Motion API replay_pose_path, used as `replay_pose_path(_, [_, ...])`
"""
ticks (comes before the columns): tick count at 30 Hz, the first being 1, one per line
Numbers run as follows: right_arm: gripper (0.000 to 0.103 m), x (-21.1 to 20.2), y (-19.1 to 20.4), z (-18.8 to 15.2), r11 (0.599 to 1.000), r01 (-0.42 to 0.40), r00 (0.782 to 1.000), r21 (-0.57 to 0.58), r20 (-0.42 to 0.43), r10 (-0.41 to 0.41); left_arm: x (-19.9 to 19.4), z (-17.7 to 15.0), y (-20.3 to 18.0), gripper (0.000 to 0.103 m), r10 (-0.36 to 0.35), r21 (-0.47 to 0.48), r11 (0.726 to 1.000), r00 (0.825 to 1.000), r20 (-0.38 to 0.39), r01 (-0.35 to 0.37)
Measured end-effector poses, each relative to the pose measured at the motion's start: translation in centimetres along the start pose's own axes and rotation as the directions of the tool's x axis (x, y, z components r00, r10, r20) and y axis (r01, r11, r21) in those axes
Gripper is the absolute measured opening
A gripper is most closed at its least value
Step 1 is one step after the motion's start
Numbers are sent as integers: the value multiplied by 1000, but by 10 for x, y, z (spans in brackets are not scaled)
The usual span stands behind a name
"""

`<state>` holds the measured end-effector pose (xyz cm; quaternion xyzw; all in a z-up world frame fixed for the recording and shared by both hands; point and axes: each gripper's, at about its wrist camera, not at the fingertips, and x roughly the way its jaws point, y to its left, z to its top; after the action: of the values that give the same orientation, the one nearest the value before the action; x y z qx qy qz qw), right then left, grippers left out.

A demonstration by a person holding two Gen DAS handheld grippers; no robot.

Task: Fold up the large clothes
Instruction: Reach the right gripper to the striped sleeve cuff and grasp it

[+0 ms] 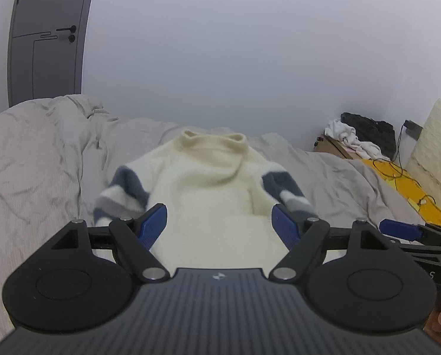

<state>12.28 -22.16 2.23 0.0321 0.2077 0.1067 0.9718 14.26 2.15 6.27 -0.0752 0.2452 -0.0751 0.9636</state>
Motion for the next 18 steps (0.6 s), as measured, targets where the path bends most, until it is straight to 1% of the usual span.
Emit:
replay_pose_path(3, [70, -8, -8, -19, 1000, 15, 1000, -16, -1, -15, -5, -21, -8, 82, -13, 2, 1000, 1000, -8, 13])
replay_pose_path(5, [70, -11, -16, -30, 1000, 18, 1000, -10, -15, -18, -5, -36, -14, 82, -17, 11, 1000, 1000, -15, 17])
replay_pose_path(7, [70, -13, -23, -43, 1000, 25, 999, -1, -30, -25, -3, -49, -18, 82, -35, 4, 999, 999, -24, 35])
replay_pose_path(9, [70, -12, -30, -52, 999, 45, 998, 9, -54, -44, 0, -65, -22, 82, -52, -7, 999, 998, -36, 52])
replay_pose_path(12, [70, -8, -42, -64, 994, 105, 990, 11, -94, -103, 6, -87, -21, 82, -70, -29, 997, 996, -55, 69])
replay_pose_path(14, [70, -1, -51, -68, 993, 107, 985, 43, -141, -100, 14, -98, -20, 82, -70, -37, 997, 994, -83, 67])
replay_pose_path(16, [70, 6, -60, -71, 990, 109, 981, 94, -173, -91, 20, -103, -16, 82, -70, -47, 997, 993, -92, 66])
replay_pose_path(17, [72, 10, -64, -72, 986, 118, 978, 122, -186, -94, 22, -105, -14, 82, -67, -49, 997, 994, -92, 63])
replay_pose_path(18, [81, 15, -68, -74, 981, 127, 975, 144, -198, -97, 26, -105, -13, 82, -59, -48, 997, 994, -92, 55])
